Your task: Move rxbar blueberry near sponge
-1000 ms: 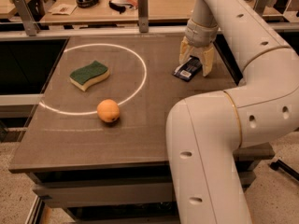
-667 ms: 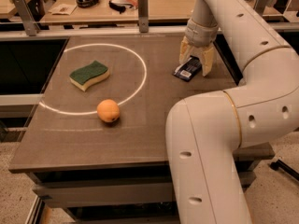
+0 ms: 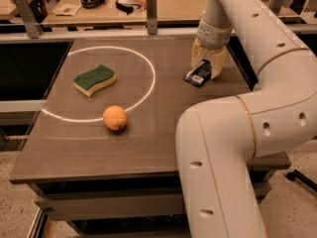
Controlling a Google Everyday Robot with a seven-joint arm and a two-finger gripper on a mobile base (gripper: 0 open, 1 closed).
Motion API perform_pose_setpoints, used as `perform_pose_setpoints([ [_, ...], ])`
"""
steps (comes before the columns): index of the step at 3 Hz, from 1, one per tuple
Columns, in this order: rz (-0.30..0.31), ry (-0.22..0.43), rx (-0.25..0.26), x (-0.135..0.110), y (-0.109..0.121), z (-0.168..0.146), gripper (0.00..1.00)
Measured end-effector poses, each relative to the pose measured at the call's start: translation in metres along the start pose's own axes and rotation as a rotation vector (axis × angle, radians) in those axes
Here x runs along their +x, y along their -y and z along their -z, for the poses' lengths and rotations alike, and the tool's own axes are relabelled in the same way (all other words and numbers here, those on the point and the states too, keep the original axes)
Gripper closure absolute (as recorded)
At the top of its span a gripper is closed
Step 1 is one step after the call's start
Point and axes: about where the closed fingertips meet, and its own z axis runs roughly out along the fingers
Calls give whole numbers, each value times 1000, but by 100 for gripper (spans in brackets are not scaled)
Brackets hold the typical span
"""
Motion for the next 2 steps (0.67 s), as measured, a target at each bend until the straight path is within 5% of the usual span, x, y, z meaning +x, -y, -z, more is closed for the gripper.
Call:
perform_pose_setpoints([
  [2, -1, -2, -1, 0, -1, 2, 55],
])
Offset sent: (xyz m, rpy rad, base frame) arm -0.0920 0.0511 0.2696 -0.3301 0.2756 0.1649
